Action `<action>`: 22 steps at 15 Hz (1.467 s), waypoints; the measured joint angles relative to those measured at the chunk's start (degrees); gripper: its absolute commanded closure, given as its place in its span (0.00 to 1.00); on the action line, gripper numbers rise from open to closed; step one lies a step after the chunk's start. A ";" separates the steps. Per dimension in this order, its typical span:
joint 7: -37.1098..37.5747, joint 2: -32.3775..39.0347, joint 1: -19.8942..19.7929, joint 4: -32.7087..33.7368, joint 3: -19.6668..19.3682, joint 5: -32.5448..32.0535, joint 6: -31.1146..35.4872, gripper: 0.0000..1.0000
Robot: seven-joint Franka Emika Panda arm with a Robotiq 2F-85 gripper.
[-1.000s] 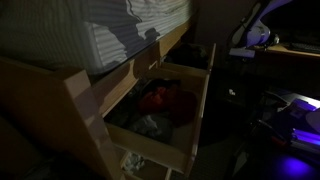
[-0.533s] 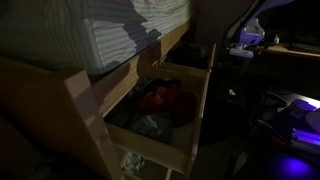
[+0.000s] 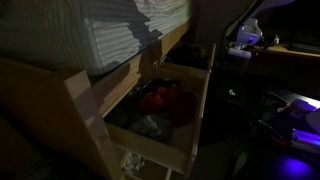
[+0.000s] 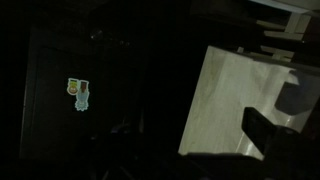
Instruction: Close the topmost drawer on the right
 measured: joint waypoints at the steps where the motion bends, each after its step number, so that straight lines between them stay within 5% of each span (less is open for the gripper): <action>1: 0.00 0.34 0.61 0.00 0.52 0.08 0.19 0.00; 8: 2.36 2.96 14.72 -0.85 -6.13 -0.87 9.45 0.00; 12: 7.52 5.97 18.07 1.02 -7.34 -0.11 16.97 0.00; 16: 13.16 12.71 16.45 8.33 -6.32 1.63 22.60 0.00; 20: 13.69 15.29 7.50 14.54 0.87 1.66 18.76 0.00; 22: 13.60 15.67 6.30 15.29 1.58 1.66 18.26 0.00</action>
